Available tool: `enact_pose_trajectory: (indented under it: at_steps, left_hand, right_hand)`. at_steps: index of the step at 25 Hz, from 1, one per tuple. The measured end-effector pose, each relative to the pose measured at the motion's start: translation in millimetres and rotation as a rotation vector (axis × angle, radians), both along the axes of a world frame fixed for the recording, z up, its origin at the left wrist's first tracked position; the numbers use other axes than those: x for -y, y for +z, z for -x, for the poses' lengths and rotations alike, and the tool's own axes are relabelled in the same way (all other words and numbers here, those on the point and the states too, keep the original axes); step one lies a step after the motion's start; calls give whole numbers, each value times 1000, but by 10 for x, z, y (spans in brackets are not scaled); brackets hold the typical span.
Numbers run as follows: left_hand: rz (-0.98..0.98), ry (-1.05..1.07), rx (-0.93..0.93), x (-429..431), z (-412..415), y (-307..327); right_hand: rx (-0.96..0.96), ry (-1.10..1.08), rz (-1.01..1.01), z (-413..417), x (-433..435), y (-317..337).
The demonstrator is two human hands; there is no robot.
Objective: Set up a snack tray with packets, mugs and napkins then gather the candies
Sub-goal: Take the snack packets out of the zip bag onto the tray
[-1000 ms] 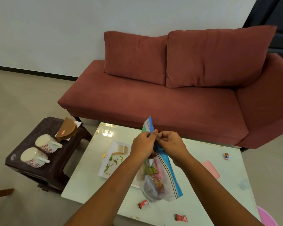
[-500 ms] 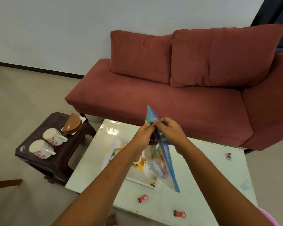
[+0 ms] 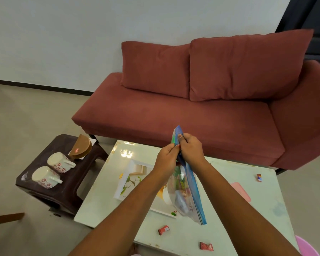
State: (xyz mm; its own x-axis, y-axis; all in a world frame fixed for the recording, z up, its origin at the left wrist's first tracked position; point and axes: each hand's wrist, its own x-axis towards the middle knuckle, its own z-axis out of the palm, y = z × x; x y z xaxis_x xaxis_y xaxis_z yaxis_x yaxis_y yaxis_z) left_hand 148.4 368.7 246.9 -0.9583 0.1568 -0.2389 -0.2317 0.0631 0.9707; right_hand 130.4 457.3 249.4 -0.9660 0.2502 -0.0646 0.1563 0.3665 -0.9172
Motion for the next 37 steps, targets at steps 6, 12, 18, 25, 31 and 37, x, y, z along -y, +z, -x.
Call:
enact_pose_trajectory:
  at_steps: [6,12,18,25,31,37]
  left_hand:
    - [88,94,-153,69,135,31]
    - [343,-3,-381,412,534,264]
    - [444,122,-496,589,715,160]
    - [443,184,-468,768,955,108]
    - [241,-53,-389,1125,1173,82]
    - [93,-129,-330,1381,1276,54]
  right_hand:
    - [-85,62,-17,56,51,134]
    - [-113,153,-15,188,235,243]
    - [-79,2,3,348,624,214]
    - [-62,-151,-142,605,928,205]
    - [66,47,-97,800,960,254]
    - [-13,-29,-266,881,1236,331]
